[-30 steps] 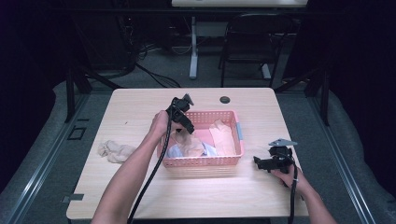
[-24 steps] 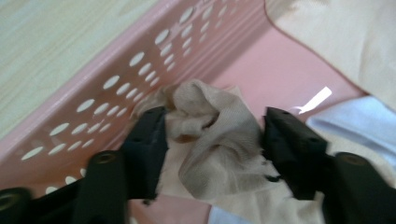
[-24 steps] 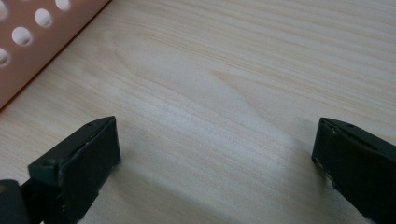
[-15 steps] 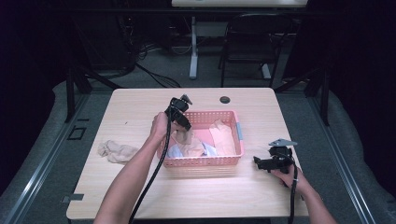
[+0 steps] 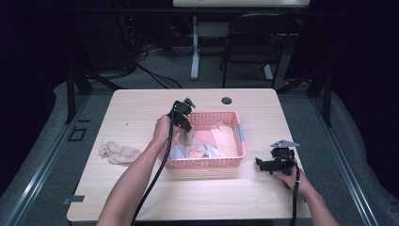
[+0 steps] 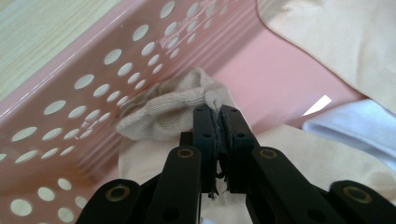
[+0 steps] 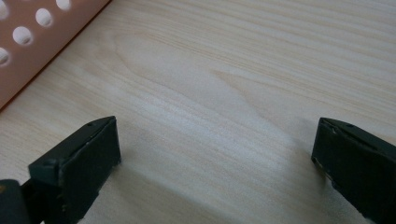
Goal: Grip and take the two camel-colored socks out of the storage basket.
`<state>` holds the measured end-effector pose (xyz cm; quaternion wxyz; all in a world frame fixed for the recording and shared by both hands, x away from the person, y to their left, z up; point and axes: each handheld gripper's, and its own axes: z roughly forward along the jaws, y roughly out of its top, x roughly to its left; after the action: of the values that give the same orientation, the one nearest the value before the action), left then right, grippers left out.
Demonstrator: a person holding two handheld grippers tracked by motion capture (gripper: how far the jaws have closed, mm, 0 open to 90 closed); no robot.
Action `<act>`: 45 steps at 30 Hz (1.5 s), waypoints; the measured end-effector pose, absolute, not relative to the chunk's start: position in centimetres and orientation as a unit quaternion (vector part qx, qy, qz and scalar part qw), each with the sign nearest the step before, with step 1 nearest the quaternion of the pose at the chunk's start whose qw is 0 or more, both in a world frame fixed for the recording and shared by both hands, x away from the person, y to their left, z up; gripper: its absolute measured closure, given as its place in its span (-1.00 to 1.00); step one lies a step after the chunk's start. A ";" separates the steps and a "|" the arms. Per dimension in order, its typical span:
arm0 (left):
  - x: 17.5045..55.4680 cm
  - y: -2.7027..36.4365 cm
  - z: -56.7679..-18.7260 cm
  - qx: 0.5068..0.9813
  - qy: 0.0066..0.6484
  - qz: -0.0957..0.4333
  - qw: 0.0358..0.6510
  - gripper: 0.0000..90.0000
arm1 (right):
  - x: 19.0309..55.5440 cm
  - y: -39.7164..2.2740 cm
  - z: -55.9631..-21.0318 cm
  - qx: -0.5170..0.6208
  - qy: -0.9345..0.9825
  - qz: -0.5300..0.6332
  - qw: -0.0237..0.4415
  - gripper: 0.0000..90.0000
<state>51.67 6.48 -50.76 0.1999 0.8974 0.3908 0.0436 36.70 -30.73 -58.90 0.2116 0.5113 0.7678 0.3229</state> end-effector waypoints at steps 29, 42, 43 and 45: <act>49.7 7.2 -39.3 0.939 0.300 0.037 0.163 0.92 | 36.7 -30.8 -58.9 0.511 0.769 0.321 0.212 -0.99; 48.1 10.3 -34.6 0.935 0.300 0.062 0.180 0.92 | 36.6 -30.8 -58.9 0.509 0.769 0.321 0.213 -0.99; 47.7 11.3 -33.9 0.932 0.305 0.068 0.183 0.92 | 36.6 -30.8 -58.9 0.509 0.769 0.321 0.213 -0.99; 47.5 11.8 -33.6 0.930 0.308 0.071 0.188 0.92 | 36.6 -30.8 -58.9 0.508 0.772 0.319 0.212 -0.99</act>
<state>47.55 11.77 -33.62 0.1876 0.9300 0.3080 0.0710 36.60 -30.82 -58.86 0.2115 0.5079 0.7719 0.3186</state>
